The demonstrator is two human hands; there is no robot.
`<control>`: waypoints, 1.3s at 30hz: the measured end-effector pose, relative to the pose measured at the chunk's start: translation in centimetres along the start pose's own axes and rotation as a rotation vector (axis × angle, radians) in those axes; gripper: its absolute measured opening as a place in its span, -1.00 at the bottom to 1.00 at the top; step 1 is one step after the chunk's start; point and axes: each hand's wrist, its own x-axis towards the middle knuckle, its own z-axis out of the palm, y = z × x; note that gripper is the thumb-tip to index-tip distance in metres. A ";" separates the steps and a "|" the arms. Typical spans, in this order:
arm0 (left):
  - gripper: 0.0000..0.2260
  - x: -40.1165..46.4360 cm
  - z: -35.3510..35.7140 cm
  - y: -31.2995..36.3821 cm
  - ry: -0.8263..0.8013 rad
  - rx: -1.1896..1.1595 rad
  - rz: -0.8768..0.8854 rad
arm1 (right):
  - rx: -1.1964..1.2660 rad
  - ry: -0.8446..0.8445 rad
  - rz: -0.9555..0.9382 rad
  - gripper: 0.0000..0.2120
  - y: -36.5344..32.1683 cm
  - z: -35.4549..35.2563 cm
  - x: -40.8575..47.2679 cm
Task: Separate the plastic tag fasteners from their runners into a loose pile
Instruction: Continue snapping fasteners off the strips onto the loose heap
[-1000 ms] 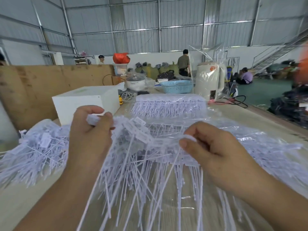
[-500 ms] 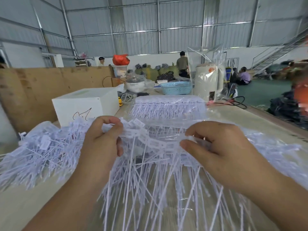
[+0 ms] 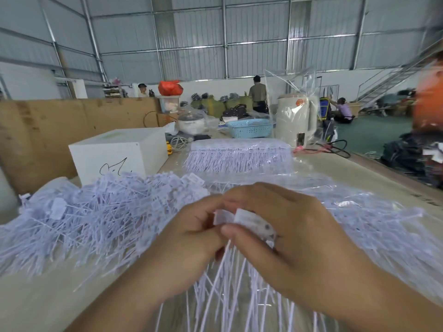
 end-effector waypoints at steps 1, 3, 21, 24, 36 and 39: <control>-0.62 -0.1 0.2 0.1 -0.025 0.026 0.014 | 0.024 -0.029 0.002 -0.75 0.1 -0.1 0.1; -0.54 -0.2 0.4 0.1 -0.040 0.073 0.033 | 0.054 -0.067 -0.022 -0.76 0.4 -0.2 0.1; -0.77 0.0 -1.0 0.6 0.233 0.293 -0.053 | -0.366 -0.065 0.278 -0.76 0.7 -1.7 1.0; -0.77 0.0 -1.0 0.7 0.139 0.269 -0.110 | -0.525 -0.117 0.379 -0.70 0.7 -1.9 1.0; -0.73 0.1 0.2 1.0 0.118 -0.329 -0.092 | 0.108 -0.237 0.248 -0.84 2.1 1.9 0.2; -0.71 0.0 -0.4 1.1 0.098 -0.378 -0.106 | 0.328 -0.317 0.312 -0.84 2.9 2.4 0.1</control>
